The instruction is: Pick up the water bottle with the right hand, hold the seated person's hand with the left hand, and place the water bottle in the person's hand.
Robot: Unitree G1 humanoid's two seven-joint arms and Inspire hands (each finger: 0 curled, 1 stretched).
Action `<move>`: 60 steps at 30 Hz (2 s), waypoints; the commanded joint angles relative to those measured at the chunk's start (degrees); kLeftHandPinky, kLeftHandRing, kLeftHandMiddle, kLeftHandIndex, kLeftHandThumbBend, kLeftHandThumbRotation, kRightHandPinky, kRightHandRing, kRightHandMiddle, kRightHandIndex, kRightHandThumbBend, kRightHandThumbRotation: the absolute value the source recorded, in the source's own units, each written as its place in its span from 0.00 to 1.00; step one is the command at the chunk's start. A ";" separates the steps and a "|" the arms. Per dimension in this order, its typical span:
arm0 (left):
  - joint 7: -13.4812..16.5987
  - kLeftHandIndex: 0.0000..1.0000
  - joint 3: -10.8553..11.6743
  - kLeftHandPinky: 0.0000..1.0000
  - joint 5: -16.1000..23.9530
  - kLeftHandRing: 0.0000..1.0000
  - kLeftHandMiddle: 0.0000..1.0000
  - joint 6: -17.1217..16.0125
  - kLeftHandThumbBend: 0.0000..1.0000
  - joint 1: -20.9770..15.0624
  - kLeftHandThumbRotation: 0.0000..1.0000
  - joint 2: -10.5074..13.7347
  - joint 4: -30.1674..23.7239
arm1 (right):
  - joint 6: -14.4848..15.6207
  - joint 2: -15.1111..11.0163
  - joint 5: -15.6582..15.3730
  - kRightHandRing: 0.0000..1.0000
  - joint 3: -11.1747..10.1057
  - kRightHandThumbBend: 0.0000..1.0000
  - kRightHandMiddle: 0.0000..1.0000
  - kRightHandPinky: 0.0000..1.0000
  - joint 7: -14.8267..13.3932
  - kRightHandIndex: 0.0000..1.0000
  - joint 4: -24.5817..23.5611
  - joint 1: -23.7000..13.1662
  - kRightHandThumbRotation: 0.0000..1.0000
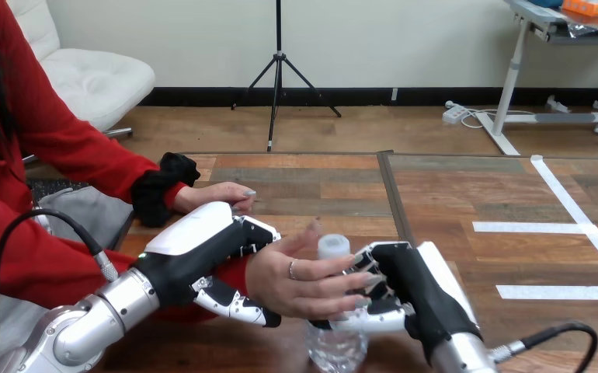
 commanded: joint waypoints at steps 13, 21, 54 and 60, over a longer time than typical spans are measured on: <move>2.09 0.48 -0.40 0.29 -1.20 0.37 0.46 -2.75 0.69 -9.91 0.16 -6.37 0.03 | 2.16 -2.36 -3.25 0.31 1.77 0.89 0.38 0.25 6.38 0.42 -26.15 -1.58 0.00; 2.38 0.48 -0.50 0.28 -0.63 0.37 0.46 -2.56 0.70 -10.12 0.16 -6.53 0.09 | 2.86 -2.86 -4.90 0.29 2.03 0.90 0.38 0.24 7.80 0.43 -28.60 -2.00 0.00; 2.67 0.48 -0.57 0.29 -0.14 0.37 0.46 -2.72 0.72 -10.53 0.12 -7.03 1.03 | 6.26 -2.07 -6.32 0.28 1.27 0.88 0.36 0.22 11.48 0.42 -31.50 -6.70 0.00; 2.00 0.48 -0.59 0.29 -0.54 0.37 0.47 -2.61 0.72 -10.57 0.12 -7.07 1.25 | 6.66 -2.11 -7.16 0.28 1.45 0.88 0.37 0.22 11.73 0.43 -30.99 -7.97 0.00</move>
